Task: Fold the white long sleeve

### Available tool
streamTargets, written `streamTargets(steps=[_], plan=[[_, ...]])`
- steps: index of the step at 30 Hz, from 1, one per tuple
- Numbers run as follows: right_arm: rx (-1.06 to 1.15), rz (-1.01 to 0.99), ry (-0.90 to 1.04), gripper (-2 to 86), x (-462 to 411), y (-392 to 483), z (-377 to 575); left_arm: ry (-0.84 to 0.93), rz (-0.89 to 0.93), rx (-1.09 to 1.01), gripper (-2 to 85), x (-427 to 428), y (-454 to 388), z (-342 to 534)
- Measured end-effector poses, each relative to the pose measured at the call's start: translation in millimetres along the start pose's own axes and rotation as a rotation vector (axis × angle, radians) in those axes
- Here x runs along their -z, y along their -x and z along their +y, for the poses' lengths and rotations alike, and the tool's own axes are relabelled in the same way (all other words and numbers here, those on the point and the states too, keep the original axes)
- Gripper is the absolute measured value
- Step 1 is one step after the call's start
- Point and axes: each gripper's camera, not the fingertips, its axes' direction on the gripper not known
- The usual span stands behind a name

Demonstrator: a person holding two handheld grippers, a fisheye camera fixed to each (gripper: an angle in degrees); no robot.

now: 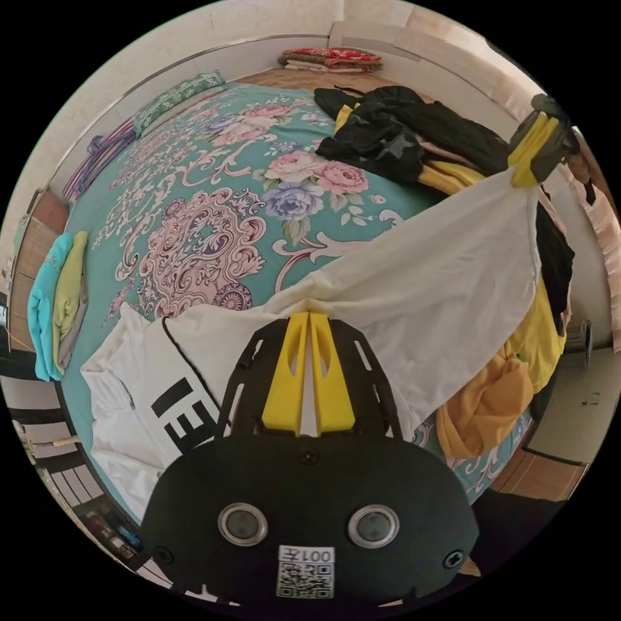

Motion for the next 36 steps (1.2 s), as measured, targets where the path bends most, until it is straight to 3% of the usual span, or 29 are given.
streamTargets(steps=[4,6,12,16,22,26,28,32,36], plan=[[-0.039,-0.320,-0.191,1.1,23,-3,19,0.006,0.022,-0.027,-0.9,1,16,-7],[-0.014,-0.388,-0.229,1.1,25,9,21,-0.010,0.054,-0.018,-0.9,9,27,-6],[0.102,-0.465,-0.235,1.5,-8,79,-3,-0.121,0.279,0.311,-0.9,47,99,48],[0.169,-0.387,-0.216,2.7,-73,134,-35,-0.128,0.374,0.479,-0.9,66,154,106],[0.227,-0.270,-0.163,8.0,-189,188,-50,-0.053,0.377,0.608,-0.9,78,219,178],[0.186,-0.184,-0.318,10.1,-184,200,-13,-0.055,0.408,0.568,-1.0,87,236,195],[0.108,-0.015,-0.354,11.7,-186,197,2,-0.048,0.443,0.517,-1.0,88,237,196],[0.082,0.165,-0.313,13.6,-212,186,-9,-0.087,0.512,0.453,-0.9,89,237,189],[0.203,0.393,-0.234,14.5,-245,184,-50,-0.085,0.543,0.406,0.4,90,243,180]])
